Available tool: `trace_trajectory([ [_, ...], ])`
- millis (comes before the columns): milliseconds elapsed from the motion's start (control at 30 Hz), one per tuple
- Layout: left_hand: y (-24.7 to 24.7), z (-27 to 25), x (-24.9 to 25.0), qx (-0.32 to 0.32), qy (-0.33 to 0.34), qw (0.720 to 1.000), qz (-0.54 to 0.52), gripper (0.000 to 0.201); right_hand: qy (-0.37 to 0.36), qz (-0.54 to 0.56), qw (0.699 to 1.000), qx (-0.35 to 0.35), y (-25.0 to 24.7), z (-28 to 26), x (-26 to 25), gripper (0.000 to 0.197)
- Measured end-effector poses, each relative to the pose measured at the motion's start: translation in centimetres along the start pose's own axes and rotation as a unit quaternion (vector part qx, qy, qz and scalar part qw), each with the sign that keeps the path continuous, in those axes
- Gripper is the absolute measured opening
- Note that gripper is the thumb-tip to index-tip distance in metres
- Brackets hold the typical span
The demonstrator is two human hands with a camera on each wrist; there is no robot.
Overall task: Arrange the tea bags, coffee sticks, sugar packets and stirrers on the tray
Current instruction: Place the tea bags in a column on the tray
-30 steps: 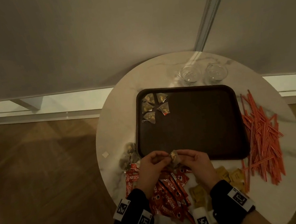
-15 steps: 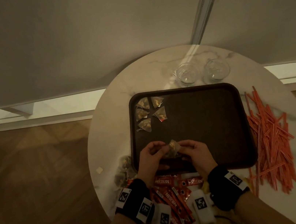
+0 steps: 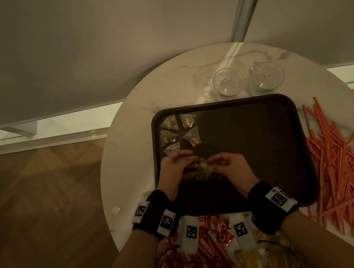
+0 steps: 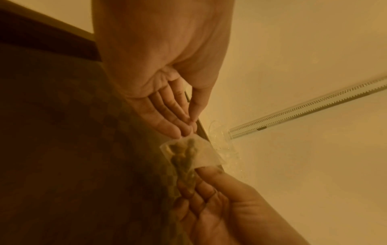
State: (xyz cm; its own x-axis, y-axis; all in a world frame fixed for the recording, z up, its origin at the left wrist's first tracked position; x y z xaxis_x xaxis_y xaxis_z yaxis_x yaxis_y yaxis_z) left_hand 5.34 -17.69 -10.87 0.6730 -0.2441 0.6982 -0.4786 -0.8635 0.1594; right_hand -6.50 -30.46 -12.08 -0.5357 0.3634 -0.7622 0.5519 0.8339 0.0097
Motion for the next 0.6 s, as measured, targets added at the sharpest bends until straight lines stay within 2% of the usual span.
trace_trajectory([
  [167,-0.6,0.3,-0.5,0.063,0.064,0.992,0.092,0.011,-0.007,-0.02,0.999,0.03,0.1,2.2,-0.4,0.018],
  [333,-0.6,0.4,-2.7,0.107,0.065,0.972,0.197,0.009,-0.044,-0.057,0.993,0.091,0.8,3.7,-1.2,0.015],
  [533,-0.2,0.3,-2.8,0.118,0.12,0.946,0.276,0.022,-0.081,-0.163,0.979,0.091,2.2,4.5,-1.6,0.02],
  [600,0.1,0.4,-2.5,0.112,0.139,0.934,0.309,0.02,-0.091,-0.211,0.969,0.091,2.3,4.5,-1.6,0.018],
])
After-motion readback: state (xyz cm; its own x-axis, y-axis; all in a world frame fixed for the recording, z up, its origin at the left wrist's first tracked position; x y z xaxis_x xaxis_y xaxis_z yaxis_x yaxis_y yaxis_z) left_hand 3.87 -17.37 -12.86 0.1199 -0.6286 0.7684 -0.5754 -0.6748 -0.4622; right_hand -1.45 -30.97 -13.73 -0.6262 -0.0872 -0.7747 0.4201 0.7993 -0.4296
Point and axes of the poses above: each hand's wrist, its own z-axis towards the middle knuckle, its own y-axis out of the palm, x = y × z, the point moved 3 cm from there along z, towards the middle knuckle, and after that the axes turned 2 degrees about -z, right-handed, at the moved point
